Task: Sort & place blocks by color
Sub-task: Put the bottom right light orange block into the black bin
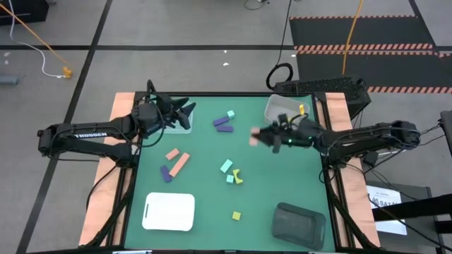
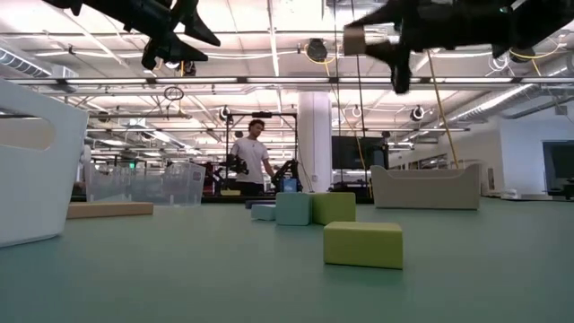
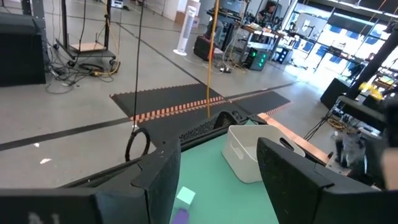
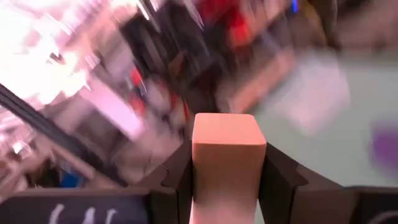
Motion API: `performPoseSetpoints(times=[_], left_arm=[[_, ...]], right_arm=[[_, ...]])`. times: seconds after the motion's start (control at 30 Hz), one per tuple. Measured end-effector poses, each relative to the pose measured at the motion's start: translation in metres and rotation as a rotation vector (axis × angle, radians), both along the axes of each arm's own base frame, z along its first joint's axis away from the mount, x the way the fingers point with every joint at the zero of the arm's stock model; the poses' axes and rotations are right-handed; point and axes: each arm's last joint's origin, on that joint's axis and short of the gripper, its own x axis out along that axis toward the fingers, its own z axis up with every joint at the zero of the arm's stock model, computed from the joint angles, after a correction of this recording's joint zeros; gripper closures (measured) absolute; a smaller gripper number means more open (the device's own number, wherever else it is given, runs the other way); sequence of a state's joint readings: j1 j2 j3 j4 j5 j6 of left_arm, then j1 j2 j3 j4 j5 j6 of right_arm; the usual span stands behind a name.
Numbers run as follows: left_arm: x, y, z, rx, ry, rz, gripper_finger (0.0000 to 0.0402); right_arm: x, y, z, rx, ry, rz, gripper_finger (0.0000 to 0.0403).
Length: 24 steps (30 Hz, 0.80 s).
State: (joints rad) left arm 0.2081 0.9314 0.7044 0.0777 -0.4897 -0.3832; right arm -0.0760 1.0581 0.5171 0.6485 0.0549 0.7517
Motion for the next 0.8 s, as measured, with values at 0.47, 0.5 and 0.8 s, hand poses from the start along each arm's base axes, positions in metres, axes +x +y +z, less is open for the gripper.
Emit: performPoseSetpoints(times=[0.47, 0.5, 0.8], left_arm=[[0.000, 0.000, 0.000, 0.113, 0.096, -0.020, 0.0188], [0.000, 0.000, 0.000, 0.115, 0.097, -0.020, 0.0188], [0.001, -0.006, -0.005, -0.002, 0.063, -0.034, 0.0188]], right_arm=[[-0.002, 0.002, 0.021, -0.570, -0.135, -0.127, 0.0292], [-0.002, 0.002, 0.021, -0.589, -0.131, -0.145, 0.0292], [-0.002, 0.003, 0.022, -0.591, -0.136, -0.156, 0.0292]])
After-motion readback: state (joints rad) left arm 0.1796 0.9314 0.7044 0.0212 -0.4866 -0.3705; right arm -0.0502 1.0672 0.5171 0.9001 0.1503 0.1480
